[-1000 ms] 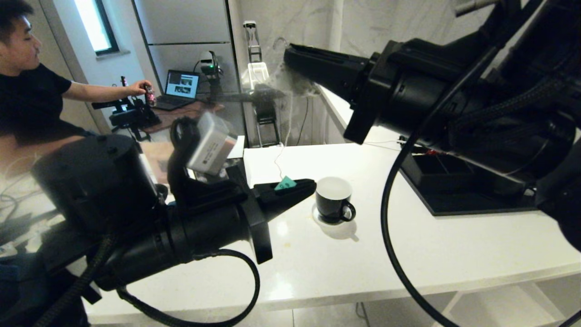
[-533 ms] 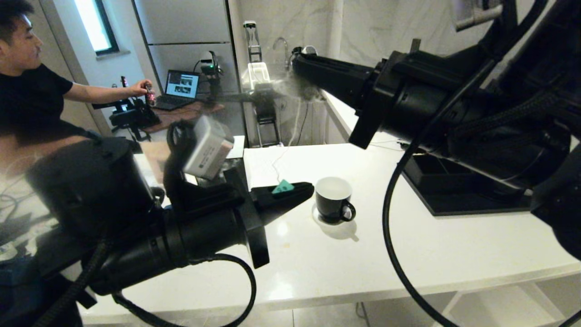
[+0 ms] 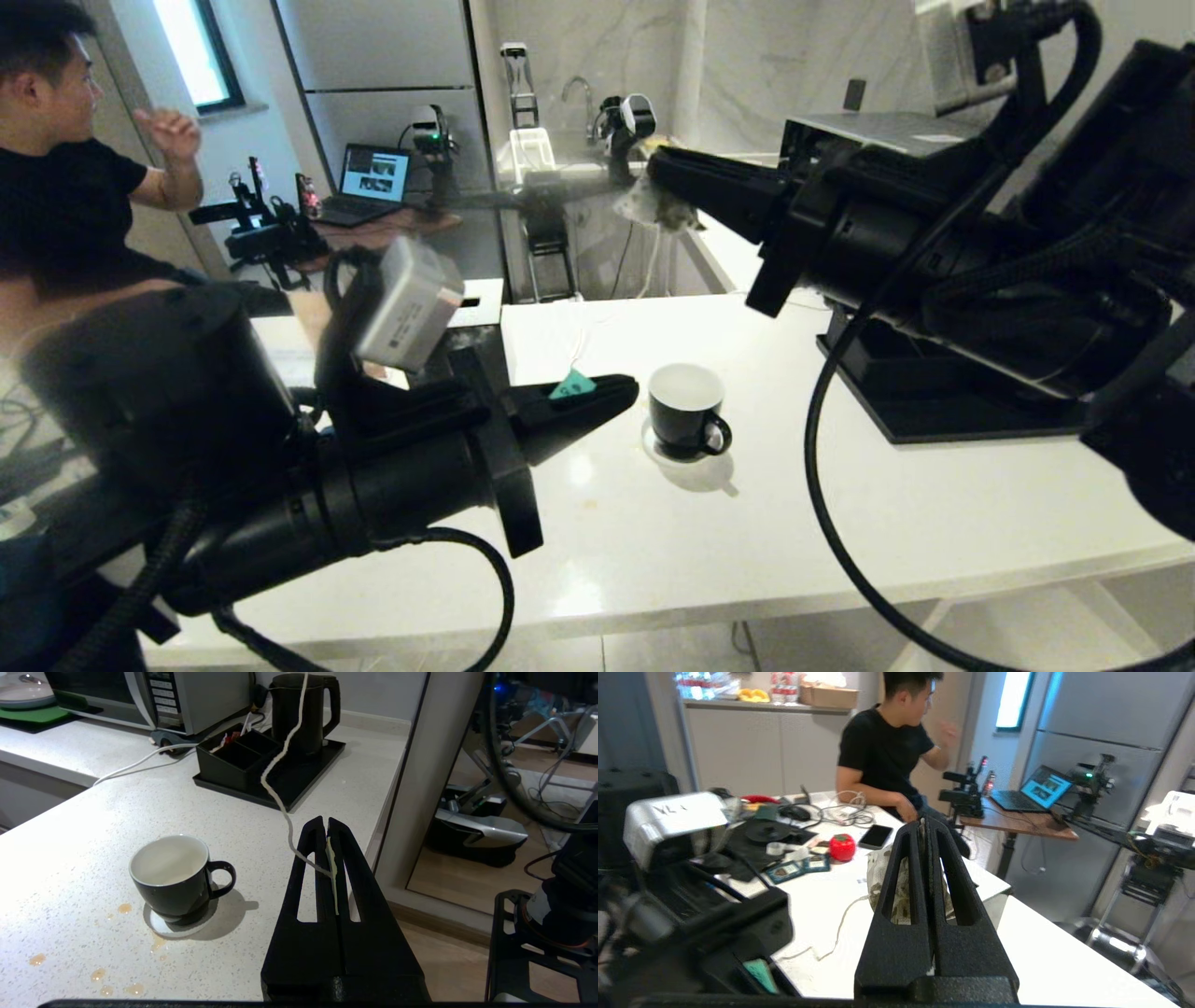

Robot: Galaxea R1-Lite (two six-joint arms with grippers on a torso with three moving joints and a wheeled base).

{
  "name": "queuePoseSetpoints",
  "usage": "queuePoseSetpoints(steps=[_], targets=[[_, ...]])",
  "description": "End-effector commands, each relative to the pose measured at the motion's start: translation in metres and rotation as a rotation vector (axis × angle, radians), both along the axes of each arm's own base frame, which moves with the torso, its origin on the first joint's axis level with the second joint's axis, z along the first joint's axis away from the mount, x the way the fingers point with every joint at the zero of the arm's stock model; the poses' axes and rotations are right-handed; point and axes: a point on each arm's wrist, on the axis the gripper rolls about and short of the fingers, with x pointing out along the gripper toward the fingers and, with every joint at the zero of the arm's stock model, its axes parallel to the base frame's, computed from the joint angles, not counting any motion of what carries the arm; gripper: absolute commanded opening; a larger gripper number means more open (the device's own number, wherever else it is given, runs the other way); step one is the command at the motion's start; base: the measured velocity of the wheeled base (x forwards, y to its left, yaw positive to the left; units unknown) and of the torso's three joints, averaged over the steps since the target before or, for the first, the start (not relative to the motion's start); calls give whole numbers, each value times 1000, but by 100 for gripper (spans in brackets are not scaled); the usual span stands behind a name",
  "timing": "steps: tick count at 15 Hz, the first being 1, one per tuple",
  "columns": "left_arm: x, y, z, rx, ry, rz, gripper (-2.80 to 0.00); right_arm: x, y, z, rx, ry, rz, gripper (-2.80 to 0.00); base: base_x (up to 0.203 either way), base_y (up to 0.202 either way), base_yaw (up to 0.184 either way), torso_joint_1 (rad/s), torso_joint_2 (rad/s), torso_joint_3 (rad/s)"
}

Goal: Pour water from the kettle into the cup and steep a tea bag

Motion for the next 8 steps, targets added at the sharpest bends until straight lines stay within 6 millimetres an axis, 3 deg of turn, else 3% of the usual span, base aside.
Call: queuePoseSetpoints(steps=[1,8], targets=[[0,1,2,-7,-8,1,-280,0,-4,-5,8,2,-3,-280,0,0,0,0,0,0],[-2,2,-1,-1,0,1,-280,-4,-13,-35,-1,28,-15,-280,0,0,0,0,0,0]])
